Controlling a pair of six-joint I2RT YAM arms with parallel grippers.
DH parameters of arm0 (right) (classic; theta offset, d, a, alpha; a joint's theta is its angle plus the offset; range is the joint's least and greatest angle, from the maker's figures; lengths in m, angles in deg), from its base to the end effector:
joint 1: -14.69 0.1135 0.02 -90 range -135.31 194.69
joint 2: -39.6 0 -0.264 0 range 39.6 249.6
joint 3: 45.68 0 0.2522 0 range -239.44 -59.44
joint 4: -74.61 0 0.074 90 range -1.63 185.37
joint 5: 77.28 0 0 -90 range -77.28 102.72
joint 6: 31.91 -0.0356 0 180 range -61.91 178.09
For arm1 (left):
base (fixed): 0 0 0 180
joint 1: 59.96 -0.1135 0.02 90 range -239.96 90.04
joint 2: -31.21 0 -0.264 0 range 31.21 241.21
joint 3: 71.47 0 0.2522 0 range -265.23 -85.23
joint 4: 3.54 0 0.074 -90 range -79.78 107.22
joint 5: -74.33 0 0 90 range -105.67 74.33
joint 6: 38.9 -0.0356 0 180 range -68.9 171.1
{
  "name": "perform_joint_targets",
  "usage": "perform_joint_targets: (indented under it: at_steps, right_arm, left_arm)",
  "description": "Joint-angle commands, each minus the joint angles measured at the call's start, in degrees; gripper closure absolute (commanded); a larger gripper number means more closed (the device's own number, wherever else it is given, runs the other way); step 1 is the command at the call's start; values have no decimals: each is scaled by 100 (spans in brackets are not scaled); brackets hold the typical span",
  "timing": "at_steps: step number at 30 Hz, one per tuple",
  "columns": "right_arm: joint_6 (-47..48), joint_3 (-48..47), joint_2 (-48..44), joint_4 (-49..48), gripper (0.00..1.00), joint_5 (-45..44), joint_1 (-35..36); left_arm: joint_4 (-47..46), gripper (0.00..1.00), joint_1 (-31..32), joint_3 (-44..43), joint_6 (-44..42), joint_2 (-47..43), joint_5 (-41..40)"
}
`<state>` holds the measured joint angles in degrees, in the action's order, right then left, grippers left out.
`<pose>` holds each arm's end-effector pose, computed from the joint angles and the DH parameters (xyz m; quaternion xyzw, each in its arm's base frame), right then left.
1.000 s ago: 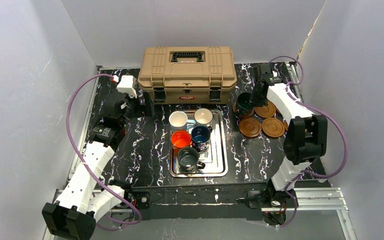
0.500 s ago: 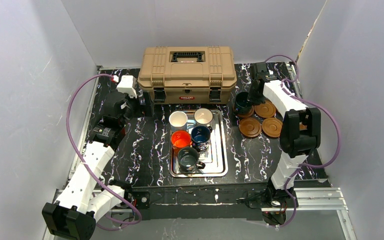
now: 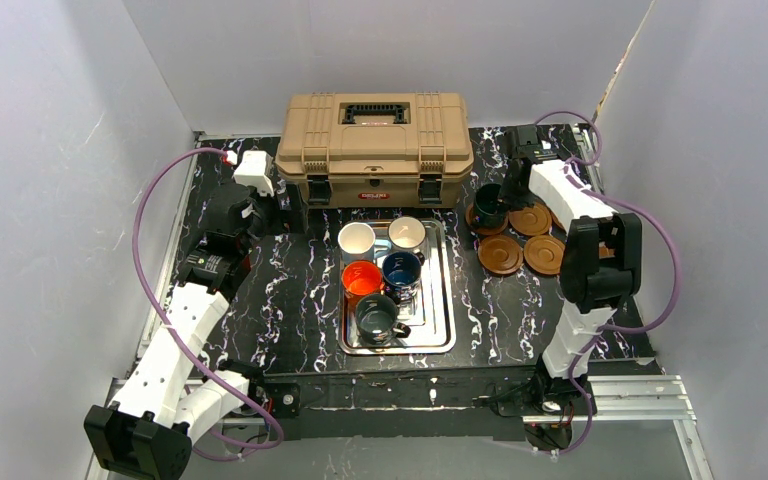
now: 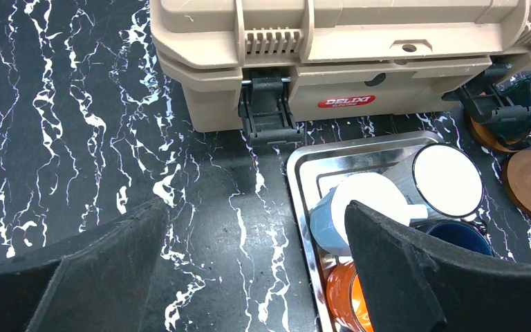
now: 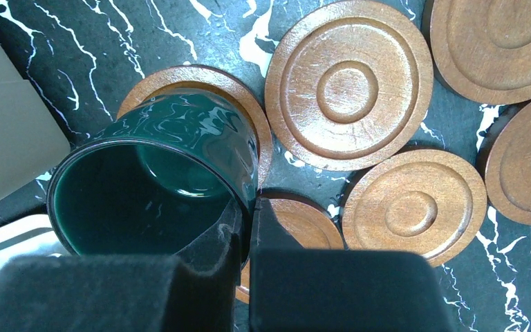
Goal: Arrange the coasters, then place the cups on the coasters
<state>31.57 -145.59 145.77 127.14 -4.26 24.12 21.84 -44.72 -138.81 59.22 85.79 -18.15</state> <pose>0.3965 0.0553 0.2471 0.1808 0.9361 -0.0531 0.2970 0.2126 -0.0563 0.3604 0.0350 0.7797 -0.1100 0.6154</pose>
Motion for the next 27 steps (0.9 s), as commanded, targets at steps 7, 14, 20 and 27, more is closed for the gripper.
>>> perform_joint_targets:
  at_steps: [7, 14, 20, 27]
  right_arm:
    - [34, -324, 87, -369, 99, 61, -87]
    - [20, -324, 182, -405, 99, 131, -127]
    - [26, -392, 262, -399, 99, 169, -128]
    - [64, -411, 317, -326, 99, 199, -143]
  left_arm:
    - [61, 2, 21, -82, -10, -82, 11]
    - [65, 2, 22, -82, -19, -84, 15]
    - [70, 2, 22, -82, -16, -89, 4]
    - [68, 2, 22, -82, -20, -89, 4]
